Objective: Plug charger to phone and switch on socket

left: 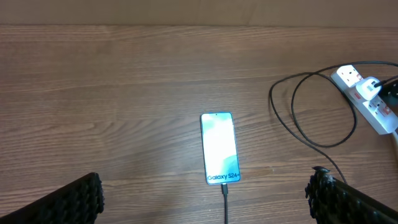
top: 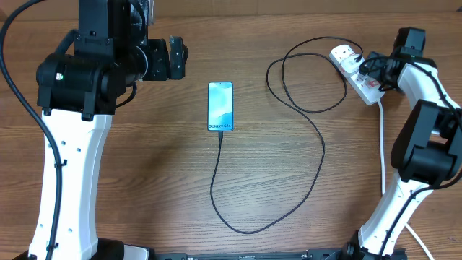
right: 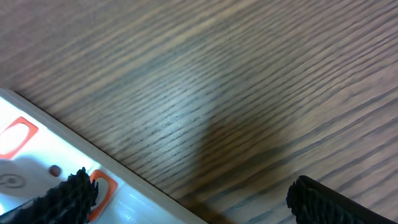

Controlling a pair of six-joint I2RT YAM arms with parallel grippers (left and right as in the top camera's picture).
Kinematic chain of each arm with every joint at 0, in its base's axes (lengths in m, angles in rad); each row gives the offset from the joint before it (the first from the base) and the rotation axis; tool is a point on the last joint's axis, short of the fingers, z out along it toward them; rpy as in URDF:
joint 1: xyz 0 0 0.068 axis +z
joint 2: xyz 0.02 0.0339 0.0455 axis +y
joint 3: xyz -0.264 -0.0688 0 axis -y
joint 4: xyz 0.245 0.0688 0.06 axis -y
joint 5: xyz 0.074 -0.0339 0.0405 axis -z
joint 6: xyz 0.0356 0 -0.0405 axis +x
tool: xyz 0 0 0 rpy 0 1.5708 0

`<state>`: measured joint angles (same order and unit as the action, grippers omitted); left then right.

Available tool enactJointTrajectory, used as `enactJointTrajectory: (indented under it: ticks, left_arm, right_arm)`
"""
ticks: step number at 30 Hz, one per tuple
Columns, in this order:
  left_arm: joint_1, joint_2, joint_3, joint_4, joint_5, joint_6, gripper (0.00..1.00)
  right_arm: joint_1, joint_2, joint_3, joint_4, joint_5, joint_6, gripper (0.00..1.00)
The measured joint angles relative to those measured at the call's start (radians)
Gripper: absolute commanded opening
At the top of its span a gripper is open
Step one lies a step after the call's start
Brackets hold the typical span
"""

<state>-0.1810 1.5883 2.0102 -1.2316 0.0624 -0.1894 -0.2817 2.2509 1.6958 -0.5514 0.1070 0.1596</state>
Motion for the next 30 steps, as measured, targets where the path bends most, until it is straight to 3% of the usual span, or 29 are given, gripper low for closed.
enactJointTrajectory:
  ticks: [30]
  left_arm:
    - [0.000,0.000,0.000,0.000,0.000,0.000,1.00]
  right_arm:
    - [-0.017,0.003,0.013,-0.036,-0.094,0.005,1.00]
